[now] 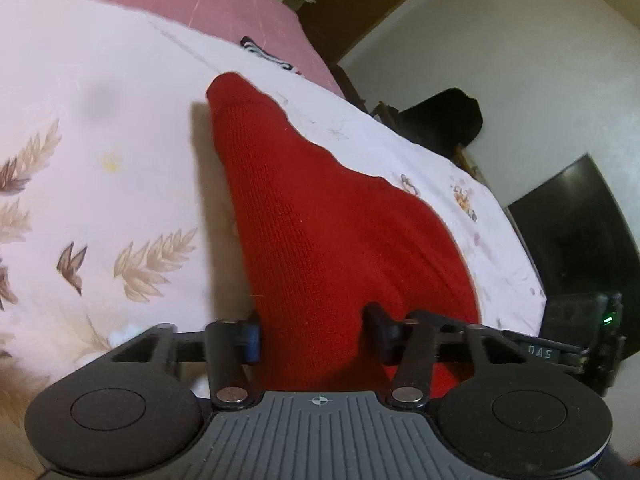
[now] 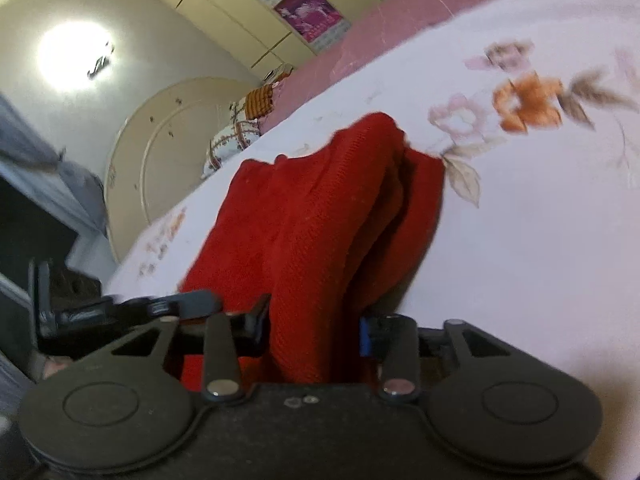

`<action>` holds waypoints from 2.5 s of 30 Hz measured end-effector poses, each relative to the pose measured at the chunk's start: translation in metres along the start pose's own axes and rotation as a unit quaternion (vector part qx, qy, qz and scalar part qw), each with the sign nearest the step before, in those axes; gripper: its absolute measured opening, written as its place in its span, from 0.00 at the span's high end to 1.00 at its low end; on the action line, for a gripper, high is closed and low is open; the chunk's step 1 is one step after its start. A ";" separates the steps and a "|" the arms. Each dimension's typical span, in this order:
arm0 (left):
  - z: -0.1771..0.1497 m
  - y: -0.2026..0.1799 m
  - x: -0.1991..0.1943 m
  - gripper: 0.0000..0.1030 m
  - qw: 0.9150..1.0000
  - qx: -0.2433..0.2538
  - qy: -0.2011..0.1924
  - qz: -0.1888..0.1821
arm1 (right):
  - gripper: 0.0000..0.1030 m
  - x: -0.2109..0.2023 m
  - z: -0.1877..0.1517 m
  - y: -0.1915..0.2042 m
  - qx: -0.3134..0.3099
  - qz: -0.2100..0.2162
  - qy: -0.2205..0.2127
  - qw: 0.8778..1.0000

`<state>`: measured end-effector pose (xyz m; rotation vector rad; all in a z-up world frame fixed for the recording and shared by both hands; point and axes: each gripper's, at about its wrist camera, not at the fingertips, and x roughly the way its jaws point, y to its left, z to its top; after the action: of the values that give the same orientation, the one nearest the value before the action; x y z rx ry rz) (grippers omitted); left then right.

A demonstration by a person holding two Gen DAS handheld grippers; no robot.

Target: Fold small clothes

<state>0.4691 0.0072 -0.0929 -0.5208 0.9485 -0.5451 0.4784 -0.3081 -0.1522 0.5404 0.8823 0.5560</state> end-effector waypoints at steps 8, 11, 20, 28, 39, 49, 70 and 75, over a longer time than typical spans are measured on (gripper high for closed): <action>0.001 -0.011 -0.006 0.61 0.999 0.033 -0.005 0.022 | 0.61 -0.007 0.000 0.019 -0.036 -0.043 0.002 0.998; 0.001 -0.006 -0.007 0.60 1.000 0.022 0.002 0.014 | 0.25 -0.015 0.001 0.016 -0.011 -0.052 -0.017 0.998; 0.002 0.003 0.000 0.54 1.000 0.005 0.014 -0.006 | 0.45 -0.018 0.006 -0.037 0.119 0.043 0.020 0.992; 0.003 0.018 0.004 0.54 0.999 -0.007 0.014 -0.044 | 0.59 0.003 0.017 -0.047 0.122 0.096 0.032 0.987; 0.007 0.009 -0.067 0.65 0.998 0.028 -0.059 -0.021 | 0.68 -0.024 0.023 0.042 -0.036 0.057 -0.007 0.998; -0.007 0.085 -0.178 0.65 0.997 0.023 -0.039 0.068 | 0.68 0.056 -0.014 0.141 -0.065 0.115 0.047 0.990; -0.043 0.106 -0.175 0.30 0.986 0.012 -0.052 0.158 | 0.93 0.099 -0.012 0.123 -0.015 -0.025 0.001 1.000; -0.045 0.102 -0.178 0.27 0.983 0.022 -0.055 0.176 | 0.87 0.096 -0.024 0.114 0.007 -0.033 0.000 0.999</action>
<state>0.3671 0.1898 -0.0707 -0.3295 0.8967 -0.2152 0.4827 -0.1574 -0.1449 0.5219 0.9014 0.4895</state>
